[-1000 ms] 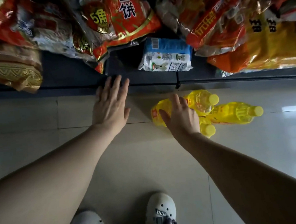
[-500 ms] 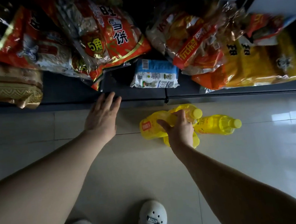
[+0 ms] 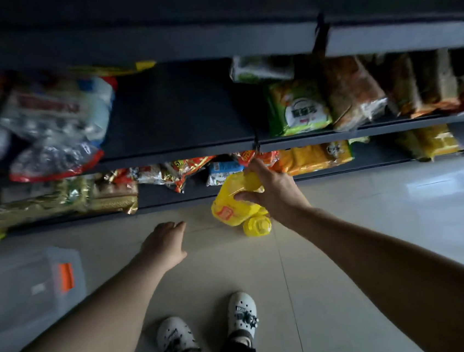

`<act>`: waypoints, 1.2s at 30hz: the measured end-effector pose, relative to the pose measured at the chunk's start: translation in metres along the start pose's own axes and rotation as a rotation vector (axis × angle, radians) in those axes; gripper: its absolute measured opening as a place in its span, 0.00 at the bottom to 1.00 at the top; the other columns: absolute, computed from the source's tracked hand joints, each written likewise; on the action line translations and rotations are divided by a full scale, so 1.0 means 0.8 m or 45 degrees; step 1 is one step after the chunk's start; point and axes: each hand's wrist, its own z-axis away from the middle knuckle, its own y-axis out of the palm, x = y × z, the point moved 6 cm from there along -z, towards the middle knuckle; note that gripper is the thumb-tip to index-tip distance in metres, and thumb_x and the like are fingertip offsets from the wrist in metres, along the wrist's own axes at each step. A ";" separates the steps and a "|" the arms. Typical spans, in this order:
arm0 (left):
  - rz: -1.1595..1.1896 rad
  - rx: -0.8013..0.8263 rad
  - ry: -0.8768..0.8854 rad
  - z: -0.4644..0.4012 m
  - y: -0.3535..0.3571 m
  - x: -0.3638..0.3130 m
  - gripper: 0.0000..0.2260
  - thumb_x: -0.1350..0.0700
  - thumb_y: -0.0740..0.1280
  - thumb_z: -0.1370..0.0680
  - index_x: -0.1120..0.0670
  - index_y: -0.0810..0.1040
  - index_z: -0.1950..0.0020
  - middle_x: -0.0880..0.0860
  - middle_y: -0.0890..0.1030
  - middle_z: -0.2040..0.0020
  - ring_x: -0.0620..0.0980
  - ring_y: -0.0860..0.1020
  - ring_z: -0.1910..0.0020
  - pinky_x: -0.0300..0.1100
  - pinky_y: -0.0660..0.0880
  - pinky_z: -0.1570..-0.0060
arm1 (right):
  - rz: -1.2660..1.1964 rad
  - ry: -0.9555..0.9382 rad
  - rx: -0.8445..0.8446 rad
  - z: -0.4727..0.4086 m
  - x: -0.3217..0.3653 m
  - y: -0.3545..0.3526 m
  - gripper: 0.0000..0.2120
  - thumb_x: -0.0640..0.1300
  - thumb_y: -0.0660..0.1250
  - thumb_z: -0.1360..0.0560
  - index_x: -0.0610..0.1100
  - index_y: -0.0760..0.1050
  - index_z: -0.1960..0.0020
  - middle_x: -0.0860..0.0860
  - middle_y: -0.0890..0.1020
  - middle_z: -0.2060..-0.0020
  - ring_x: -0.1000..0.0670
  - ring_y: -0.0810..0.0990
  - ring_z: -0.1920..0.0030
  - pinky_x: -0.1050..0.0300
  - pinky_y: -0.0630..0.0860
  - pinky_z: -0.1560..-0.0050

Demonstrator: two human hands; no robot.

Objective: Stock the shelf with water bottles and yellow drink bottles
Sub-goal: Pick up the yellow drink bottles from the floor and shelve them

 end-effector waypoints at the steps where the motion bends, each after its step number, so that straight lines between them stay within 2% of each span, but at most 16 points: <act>1: 0.090 -0.006 -0.009 0.027 -0.026 -0.005 0.36 0.48 0.71 0.24 0.53 0.59 0.21 0.54 0.70 0.28 0.54 0.69 0.30 0.47 0.70 0.34 | 0.034 -0.043 0.004 0.011 0.031 -0.034 0.29 0.55 0.76 0.30 0.43 0.71 0.36 0.45 0.82 0.56 0.41 0.79 0.56 0.52 0.71 0.59; 3: 0.306 -0.037 -0.003 0.078 -0.080 -0.018 0.40 0.48 0.74 0.26 0.52 0.56 0.20 0.55 0.69 0.26 0.54 0.70 0.30 0.45 0.70 0.34 | 0.102 -0.108 0.004 0.030 0.094 -0.099 0.28 0.56 0.76 0.30 0.44 0.71 0.38 0.46 0.79 0.63 0.42 0.78 0.62 0.54 0.67 0.64; 5: 0.483 -0.118 0.040 0.127 -0.136 -0.032 0.43 0.51 0.76 0.28 0.52 0.55 0.19 0.56 0.70 0.27 0.54 0.71 0.30 0.42 0.69 0.35 | 0.155 -0.186 -0.002 0.047 0.158 -0.162 0.28 0.57 0.76 0.31 0.44 0.71 0.39 0.46 0.78 0.65 0.44 0.75 0.64 0.54 0.66 0.65; 8: 0.610 -0.245 0.171 0.191 -0.218 -0.055 0.46 0.53 0.78 0.30 0.51 0.55 0.20 0.55 0.72 0.28 0.54 0.73 0.32 0.44 0.71 0.35 | 0.233 -0.299 0.006 0.075 0.245 -0.242 0.26 0.57 0.75 0.30 0.45 0.72 0.39 0.49 0.79 0.59 0.45 0.77 0.60 0.53 0.69 0.62; 10: 0.693 -0.294 0.288 0.234 -0.267 -0.070 0.47 0.53 0.80 0.32 0.49 0.56 0.20 0.53 0.72 0.29 0.51 0.76 0.37 0.47 0.74 0.38 | 0.274 -0.372 -0.004 0.092 0.298 -0.289 0.25 0.56 0.75 0.29 0.46 0.73 0.39 0.50 0.79 0.55 0.47 0.78 0.56 0.55 0.67 0.61; 13: 0.872 -0.365 0.457 0.298 -0.334 -0.093 0.41 0.58 0.81 0.33 0.47 0.62 0.25 0.49 0.77 0.35 0.41 0.79 0.48 0.39 0.75 0.47 | 0.295 -0.447 -0.038 0.119 0.368 -0.357 0.22 0.54 0.74 0.27 0.45 0.73 0.39 0.52 0.77 0.51 0.50 0.75 0.51 0.58 0.66 0.58; 17: 0.930 -0.493 0.592 0.369 -0.405 -0.111 0.35 0.53 0.82 0.35 0.45 0.68 0.33 0.42 0.78 0.43 0.43 0.76 0.44 0.46 0.73 0.38 | 0.251 -0.467 -0.082 0.157 0.445 -0.433 0.17 0.54 0.72 0.26 0.52 0.72 0.40 0.60 0.75 0.54 0.60 0.74 0.56 0.73 0.67 0.63; 19: 1.012 -0.528 0.622 0.396 -0.431 -0.112 0.35 0.52 0.82 0.36 0.45 0.69 0.34 0.41 0.78 0.45 0.43 0.77 0.44 0.50 0.73 0.36 | 0.216 -0.458 -0.143 0.171 0.476 -0.458 0.15 0.55 0.72 0.25 0.55 0.71 0.42 0.61 0.76 0.54 0.60 0.76 0.55 0.72 0.71 0.63; 20: 1.035 -0.561 0.628 0.409 -0.443 -0.113 0.36 0.50 0.82 0.38 0.45 0.69 0.34 0.41 0.79 0.45 0.43 0.77 0.44 0.49 0.73 0.36 | 0.181 -0.456 -0.203 0.176 0.490 -0.468 0.16 0.56 0.72 0.25 0.55 0.71 0.43 0.58 0.77 0.53 0.56 0.78 0.53 0.67 0.74 0.60; 23: 1.089 -0.690 0.671 0.447 -0.484 -0.116 0.37 0.44 0.81 0.40 0.44 0.70 0.35 0.39 0.79 0.46 0.43 0.78 0.44 0.46 0.73 0.39 | -0.080 -0.453 -0.452 0.185 0.523 -0.498 0.23 0.61 0.74 0.30 0.51 0.73 0.41 0.52 0.81 0.48 0.50 0.81 0.47 0.49 0.80 0.48; 24: 1.115 -0.750 0.684 0.460 -0.498 -0.116 0.35 0.45 0.82 0.39 0.42 0.70 0.37 0.38 0.79 0.46 0.44 0.78 0.44 0.45 0.73 0.39 | -0.180 -0.432 -0.528 0.189 0.533 -0.505 0.26 0.63 0.73 0.31 0.49 0.73 0.41 0.51 0.82 0.47 0.50 0.81 0.47 0.48 0.80 0.48; 27: 1.165 -0.946 0.714 0.495 -0.539 -0.114 0.36 0.47 0.83 0.38 0.42 0.68 0.36 0.41 0.78 0.44 0.46 0.78 0.42 0.47 0.75 0.40 | -0.240 -0.332 -0.696 0.205 0.560 -0.509 0.22 0.63 0.66 0.24 0.47 0.67 0.42 0.48 0.79 0.46 0.48 0.79 0.51 0.55 0.74 0.58; 28: 1.149 -0.993 0.717 0.503 -0.551 -0.113 0.37 0.47 0.83 0.38 0.43 0.68 0.35 0.42 0.78 0.43 0.46 0.77 0.43 0.47 0.75 0.41 | -0.249 -0.304 -0.746 0.210 0.568 -0.506 0.25 0.63 0.67 0.25 0.47 0.65 0.40 0.47 0.77 0.44 0.46 0.78 0.50 0.54 0.74 0.57; 32: 1.161 -1.071 0.671 0.523 -0.583 -0.106 0.40 0.43 0.83 0.39 0.46 0.69 0.32 0.45 0.78 0.40 0.47 0.77 0.42 0.44 0.76 0.44 | -0.139 -0.239 -0.812 0.225 0.592 -0.487 0.50 0.60 0.77 0.33 0.54 0.49 0.24 0.44 0.65 0.34 0.39 0.73 0.39 0.44 0.77 0.45; 34: 1.181 -1.098 0.666 0.531 -0.592 -0.106 0.40 0.42 0.82 0.38 0.47 0.69 0.31 0.44 0.78 0.41 0.47 0.77 0.42 0.42 0.76 0.45 | -0.112 -0.280 -0.854 0.226 0.601 -0.481 0.52 0.56 0.78 0.33 0.58 0.45 0.22 0.43 0.65 0.33 0.38 0.75 0.40 0.46 0.78 0.48; 36: 1.158 -1.124 0.670 0.538 -0.602 -0.107 0.37 0.44 0.81 0.36 0.48 0.68 0.32 0.44 0.77 0.43 0.46 0.76 0.44 0.38 0.73 0.50 | -0.127 -0.322 -0.933 0.227 0.611 -0.486 0.51 0.54 0.78 0.33 0.59 0.47 0.23 0.43 0.66 0.35 0.38 0.76 0.43 0.49 0.76 0.54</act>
